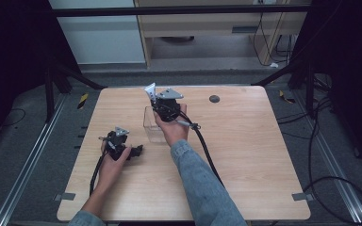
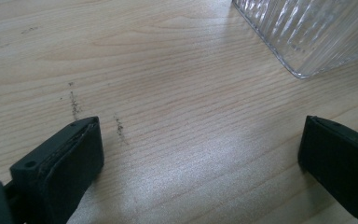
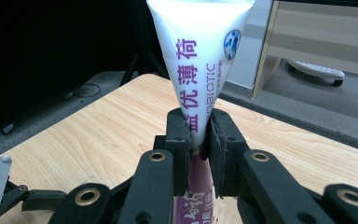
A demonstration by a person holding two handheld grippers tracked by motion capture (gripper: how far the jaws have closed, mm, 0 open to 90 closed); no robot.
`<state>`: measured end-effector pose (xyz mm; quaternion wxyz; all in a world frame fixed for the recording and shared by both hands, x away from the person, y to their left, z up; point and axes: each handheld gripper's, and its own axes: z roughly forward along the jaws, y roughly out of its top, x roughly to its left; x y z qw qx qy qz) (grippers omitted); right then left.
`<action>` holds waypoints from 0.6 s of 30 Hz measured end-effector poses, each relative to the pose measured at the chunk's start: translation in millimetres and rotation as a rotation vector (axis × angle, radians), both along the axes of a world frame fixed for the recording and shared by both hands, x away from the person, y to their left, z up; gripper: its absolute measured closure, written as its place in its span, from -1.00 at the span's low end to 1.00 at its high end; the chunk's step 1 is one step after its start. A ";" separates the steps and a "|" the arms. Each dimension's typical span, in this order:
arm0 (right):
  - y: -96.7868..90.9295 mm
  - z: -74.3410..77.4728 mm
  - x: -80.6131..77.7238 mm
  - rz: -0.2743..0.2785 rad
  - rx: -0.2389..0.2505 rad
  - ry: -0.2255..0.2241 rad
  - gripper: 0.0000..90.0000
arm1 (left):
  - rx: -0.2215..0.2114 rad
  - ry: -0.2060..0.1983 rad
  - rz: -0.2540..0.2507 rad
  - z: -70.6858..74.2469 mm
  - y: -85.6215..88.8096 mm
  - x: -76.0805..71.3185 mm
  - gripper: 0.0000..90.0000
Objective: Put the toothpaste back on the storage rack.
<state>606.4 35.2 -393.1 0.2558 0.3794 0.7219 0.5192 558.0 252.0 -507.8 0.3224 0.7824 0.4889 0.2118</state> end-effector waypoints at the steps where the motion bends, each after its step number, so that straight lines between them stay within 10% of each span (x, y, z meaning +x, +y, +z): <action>1: -0.1 -0.5 -0.3 0.001 0.001 0.001 0.76 | 0.000 0.000 0.000 0.0 0.0 0.0 -1.00; 18: -1.2 -6.3 -4.6 0.007 0.000 0.019 0.76 | 0.000 0.000 0.000 0.0 0.0 0.0 -1.00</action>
